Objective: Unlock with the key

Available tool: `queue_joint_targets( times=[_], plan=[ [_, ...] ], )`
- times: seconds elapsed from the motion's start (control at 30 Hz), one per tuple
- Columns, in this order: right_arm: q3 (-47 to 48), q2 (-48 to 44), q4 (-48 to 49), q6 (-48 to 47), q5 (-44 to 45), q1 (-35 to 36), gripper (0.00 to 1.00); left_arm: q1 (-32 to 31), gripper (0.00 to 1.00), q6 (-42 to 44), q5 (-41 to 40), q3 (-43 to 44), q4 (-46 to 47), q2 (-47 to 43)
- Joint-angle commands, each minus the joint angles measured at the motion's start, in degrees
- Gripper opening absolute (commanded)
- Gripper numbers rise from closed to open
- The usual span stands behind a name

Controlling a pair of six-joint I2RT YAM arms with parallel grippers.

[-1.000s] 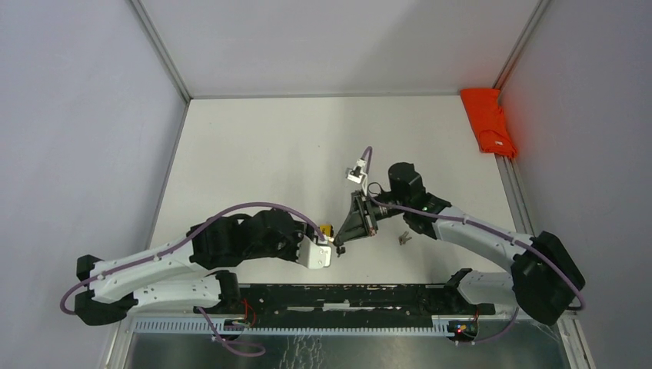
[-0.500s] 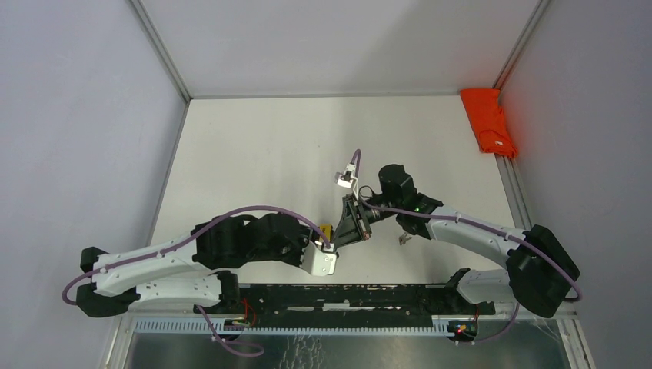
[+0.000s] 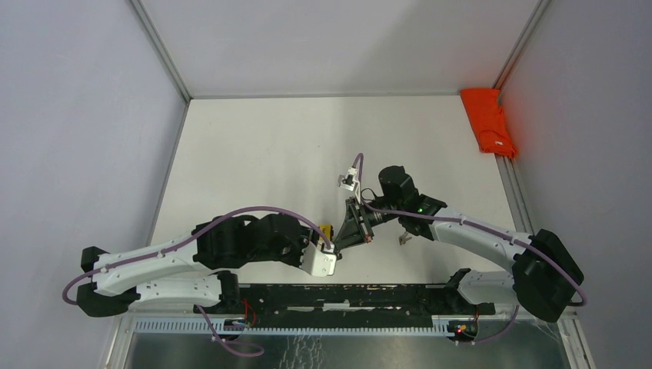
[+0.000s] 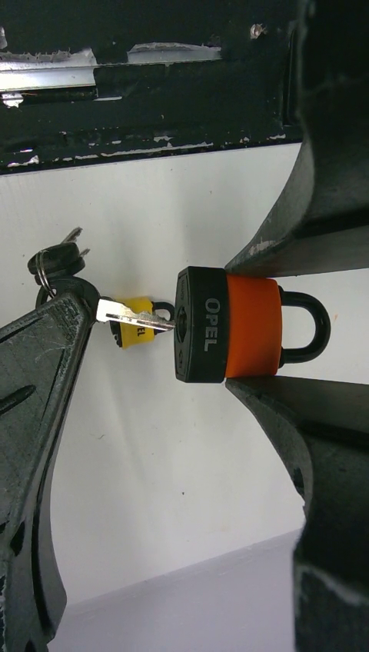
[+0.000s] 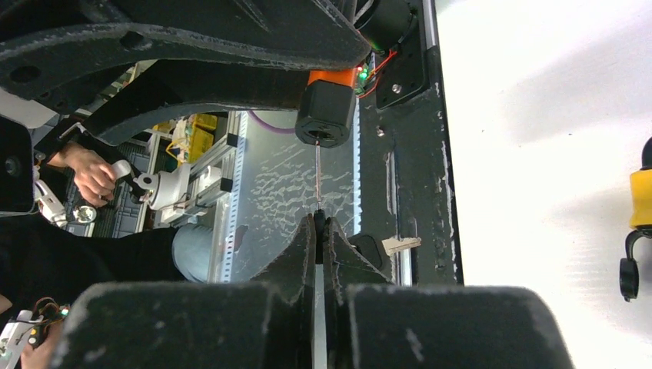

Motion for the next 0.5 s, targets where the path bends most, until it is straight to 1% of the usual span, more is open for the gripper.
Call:
queue_joint_targets(
  times=[0.0, 0.47],
  plan=[
    [1.63, -0.99, 0.08, -1.58, 1.49, 0.2, 0.0, -0.43, 0.02, 1.27, 0.54, 2.01, 2.18, -0.27],
    [3.34, 0.68, 0.97, -0.76, 1.57, 0.2, 0.0, -0.59, 0.02, 0.9, 1.51, 2.35, 2.79, 0.4]
  ],
)
